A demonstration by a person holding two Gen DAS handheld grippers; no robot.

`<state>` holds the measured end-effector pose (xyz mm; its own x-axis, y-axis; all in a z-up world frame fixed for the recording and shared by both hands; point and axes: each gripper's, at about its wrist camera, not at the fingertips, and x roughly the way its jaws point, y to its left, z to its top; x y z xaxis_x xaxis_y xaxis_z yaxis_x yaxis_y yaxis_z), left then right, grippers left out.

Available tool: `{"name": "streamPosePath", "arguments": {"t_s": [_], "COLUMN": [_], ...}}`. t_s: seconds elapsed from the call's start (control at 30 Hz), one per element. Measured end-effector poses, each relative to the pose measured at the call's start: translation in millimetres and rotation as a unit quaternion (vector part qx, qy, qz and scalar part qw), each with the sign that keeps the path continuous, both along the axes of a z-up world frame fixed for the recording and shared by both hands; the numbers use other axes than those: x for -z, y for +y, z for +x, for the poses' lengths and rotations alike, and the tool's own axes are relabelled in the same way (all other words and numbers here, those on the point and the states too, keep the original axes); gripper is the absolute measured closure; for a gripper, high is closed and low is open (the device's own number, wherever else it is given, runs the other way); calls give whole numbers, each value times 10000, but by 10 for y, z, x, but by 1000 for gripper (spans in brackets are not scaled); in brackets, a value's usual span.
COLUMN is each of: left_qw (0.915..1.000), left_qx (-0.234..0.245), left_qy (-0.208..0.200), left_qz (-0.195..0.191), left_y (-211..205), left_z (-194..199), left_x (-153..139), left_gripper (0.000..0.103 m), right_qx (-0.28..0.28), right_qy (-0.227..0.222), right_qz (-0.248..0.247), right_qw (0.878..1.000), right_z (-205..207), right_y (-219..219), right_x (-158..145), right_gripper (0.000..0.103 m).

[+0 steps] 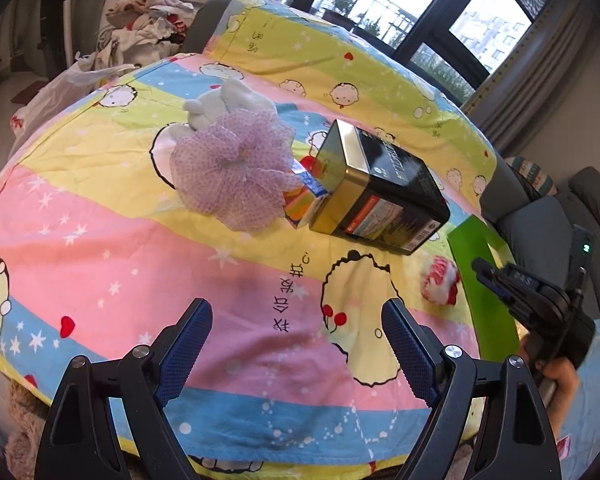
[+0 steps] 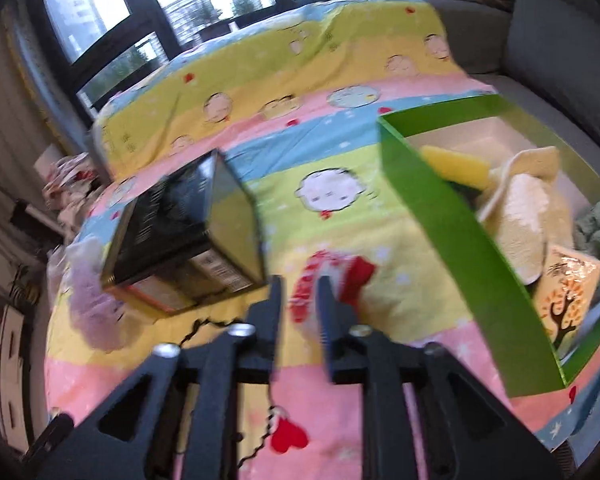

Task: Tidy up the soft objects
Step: 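Lift the red-and-white knit item with the right tool and reposition it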

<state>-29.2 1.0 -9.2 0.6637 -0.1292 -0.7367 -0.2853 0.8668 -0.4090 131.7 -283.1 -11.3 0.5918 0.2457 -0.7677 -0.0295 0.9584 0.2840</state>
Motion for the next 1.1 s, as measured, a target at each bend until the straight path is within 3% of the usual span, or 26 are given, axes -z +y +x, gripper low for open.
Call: {"name": "streamPosePath", "arguments": {"t_s": [0.03, 0.1, 0.37, 0.43, 0.53, 0.7, 0.87, 1.0, 1.1], "left_qw": [10000, 10000, 9996, 9995, 9994, 9993, 9995, 9996, 9996], "left_qx": [7, -28, -75, -37, 3, -12, -36, -13, -29], "left_qy": [3, 27, 152, 156, 169, 177, 173, 174, 198], "left_qz": [21, 77, 229, 274, 307, 344, 268, 232, 182], "left_y": [1, 2, -3, -24, -49, -49, -34, -31, -16], "left_z": [-4, -6, 37, 44, 42, 43, 34, 32, 36], "left_x": [-1, 3, 44, 46, 49, 43, 53, 67, 89], "left_gripper": [16, 16, 16, 16, 16, 16, 16, 16, 16], "right_qx": [48, 139, 13, 15, 0, -535, -1575, -2303, -2330], "right_qy": [48, 96, 661, 668, 626, 543, 519, 572, 634], "right_qz": [4, -2, -256, -422, -457, 192, 843, 739, 402], "right_qw": [10000, 9999, 9975, 9969, 9970, 9969, 9825, 9686, 9696], "right_z": [24, 84, 358, 372, 325, -44, -458, -574, -586], "right_y": [-22, -57, 53, 77, 72, 123, 449, 808, 904], "right_x": [30, 108, 523, 550, 536, 321, 210, 268, 355], "right_gripper": [48, 44, 47, 60, 69, 69, 68, 65, 58]}}
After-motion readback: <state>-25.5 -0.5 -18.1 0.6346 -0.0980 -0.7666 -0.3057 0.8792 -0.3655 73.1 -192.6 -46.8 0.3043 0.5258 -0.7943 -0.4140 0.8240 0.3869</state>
